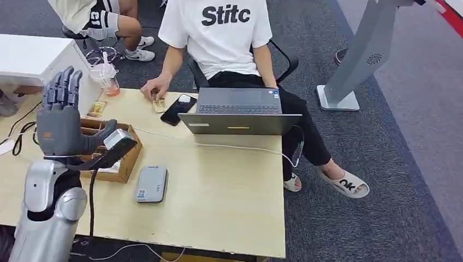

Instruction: Pass the card to the sensor for recognition and then transmit it.

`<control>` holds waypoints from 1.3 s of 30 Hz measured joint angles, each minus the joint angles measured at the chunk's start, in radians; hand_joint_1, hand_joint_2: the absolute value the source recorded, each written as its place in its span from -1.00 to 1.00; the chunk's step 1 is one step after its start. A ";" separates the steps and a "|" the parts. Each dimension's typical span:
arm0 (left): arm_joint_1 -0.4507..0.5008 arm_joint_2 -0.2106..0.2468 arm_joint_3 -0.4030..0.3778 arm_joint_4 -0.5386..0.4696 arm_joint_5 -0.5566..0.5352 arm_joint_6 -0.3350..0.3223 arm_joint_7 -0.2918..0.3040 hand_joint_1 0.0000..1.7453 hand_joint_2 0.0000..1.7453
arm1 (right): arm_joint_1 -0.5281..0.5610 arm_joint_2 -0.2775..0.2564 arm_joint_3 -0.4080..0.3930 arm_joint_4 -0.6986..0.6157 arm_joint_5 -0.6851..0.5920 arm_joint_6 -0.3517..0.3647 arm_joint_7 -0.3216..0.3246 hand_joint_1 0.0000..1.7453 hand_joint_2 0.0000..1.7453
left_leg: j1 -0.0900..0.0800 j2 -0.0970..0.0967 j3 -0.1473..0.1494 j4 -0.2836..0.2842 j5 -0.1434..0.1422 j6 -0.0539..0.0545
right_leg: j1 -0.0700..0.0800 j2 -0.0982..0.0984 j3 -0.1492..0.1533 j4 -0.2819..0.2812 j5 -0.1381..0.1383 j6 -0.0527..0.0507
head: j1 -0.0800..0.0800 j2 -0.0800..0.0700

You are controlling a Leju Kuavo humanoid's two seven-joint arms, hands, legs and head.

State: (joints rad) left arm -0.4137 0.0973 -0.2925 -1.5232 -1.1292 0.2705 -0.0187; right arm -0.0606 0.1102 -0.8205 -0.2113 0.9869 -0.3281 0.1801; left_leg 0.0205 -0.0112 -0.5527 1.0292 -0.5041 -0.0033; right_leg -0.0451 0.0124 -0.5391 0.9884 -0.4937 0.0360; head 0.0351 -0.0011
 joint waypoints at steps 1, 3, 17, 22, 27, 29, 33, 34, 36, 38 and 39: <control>0.014 0.001 -0.010 -0.005 0.000 -0.007 0.001 -1.00 1.00 | 0.000 0.000 -0.005 0.000 0.000 0.000 -0.003 -1.00 1.00 | 0.000 0.000 0.000 0.000 0.000 0.000 | 0.000 0.000 0.000 0.000 0.000 0.000 | 0.000 0.000; 0.029 0.001 -0.023 -0.013 0.001 -0.011 0.002 -1.00 1.00 | 0.000 0.001 -0.011 0.000 0.000 0.000 -0.004 -1.00 1.00 | 0.000 0.000 0.000 0.000 0.000 0.000 | 0.000 0.000 0.000 0.000 0.000 0.000 | 0.000 0.000; 0.087 0.265 -0.089 -0.098 0.365 -0.379 -0.003 -1.00 1.00 | 0.005 0.002 -0.061 0.000 -0.002 0.000 -0.031 -1.00 1.00 | 0.001 0.001 0.000 0.000 0.000 -0.001 | 0.001 0.001 -0.002 0.002 0.000 0.000 | 0.000 0.000; 0.117 0.354 -0.089 -0.122 0.347 -0.387 0.021 -1.00 1.00 | 0.005 0.002 -0.070 0.000 0.005 0.001 -0.029 -1.00 1.00 | 0.000 0.001 -0.001 0.000 0.000 -0.001 | 0.000 0.001 -0.002 0.002 0.000 0.000 | 0.000 0.000; 0.138 0.395 -0.085 -0.128 0.346 -0.387 0.035 -1.00 1.00 | 0.005 0.002 -0.072 0.000 0.008 0.001 -0.032 -1.00 1.00 | 0.000 0.001 -0.001 0.000 0.000 -0.001 | 0.000 0.000 -0.001 0.002 0.000 0.000 | 0.000 0.000; 0.140 0.403 -0.085 -0.129 0.346 -0.387 0.035 -1.00 1.00 | 0.005 0.002 -0.074 0.000 0.008 0.001 -0.032 -1.00 1.00 | 0.000 0.001 -0.001 0.000 0.000 -0.001 | 0.000 0.000 -0.001 0.002 0.000 0.000 | 0.000 0.000; 0.149 0.414 -0.078 -0.130 0.336 -0.383 0.049 -1.00 1.00 | 0.005 0.002 -0.080 0.000 0.013 0.001 -0.032 -1.00 1.00 | 0.000 0.001 -0.001 0.000 0.000 -0.001 | 0.000 0.001 -0.002 0.002 0.000 0.000 | 0.000 0.000; 0.152 0.416 -0.076 -0.130 0.333 -0.381 0.055 -1.00 1.00 | 0.005 0.002 -0.081 0.000 0.017 0.001 -0.032 -1.00 1.00 | 0.000 0.001 -0.001 0.000 0.000 -0.001 | 0.000 0.001 -0.002 0.002 0.000 0.000 | 0.000 0.000; 0.159 0.420 -0.066 -0.130 0.320 -0.380 0.061 -1.00 1.00 | 0.004 0.002 -0.083 0.000 0.020 0.002 -0.032 -1.00 1.00 | 0.000 0.000 -0.001 0.000 0.000 -0.001 | 0.000 0.001 -0.002 0.002 0.000 0.000 | 0.000 0.000; 0.168 0.423 -0.055 -0.130 0.305 -0.378 0.072 -1.00 1.00 | 0.004 0.002 -0.085 0.000 0.025 0.004 -0.032 -1.00 1.00 | 0.000 0.001 -0.001 0.000 0.000 -0.001 | 0.000 0.001 -0.002 0.002 0.000 0.000 | 0.000 0.000; 0.170 0.423 -0.053 -0.129 0.291 -0.378 0.076 -1.00 1.00 | 0.004 0.002 -0.086 0.000 0.029 0.004 -0.032 -1.00 1.00 | 0.000 0.001 -0.001 0.000 0.000 -0.001 | 0.000 0.001 -0.002 0.002 0.000 0.000 | 0.000 0.000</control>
State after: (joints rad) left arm -0.2436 0.5207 -0.3452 -1.6522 -0.8385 -0.1072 0.0575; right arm -0.0562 0.1125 -0.9068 -0.2113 1.0155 -0.3243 0.1480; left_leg 0.0210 -0.0107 -0.5536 1.0287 -0.5037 -0.0039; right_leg -0.0448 0.0129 -0.5410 0.9902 -0.4939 0.0358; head 0.0351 -0.0011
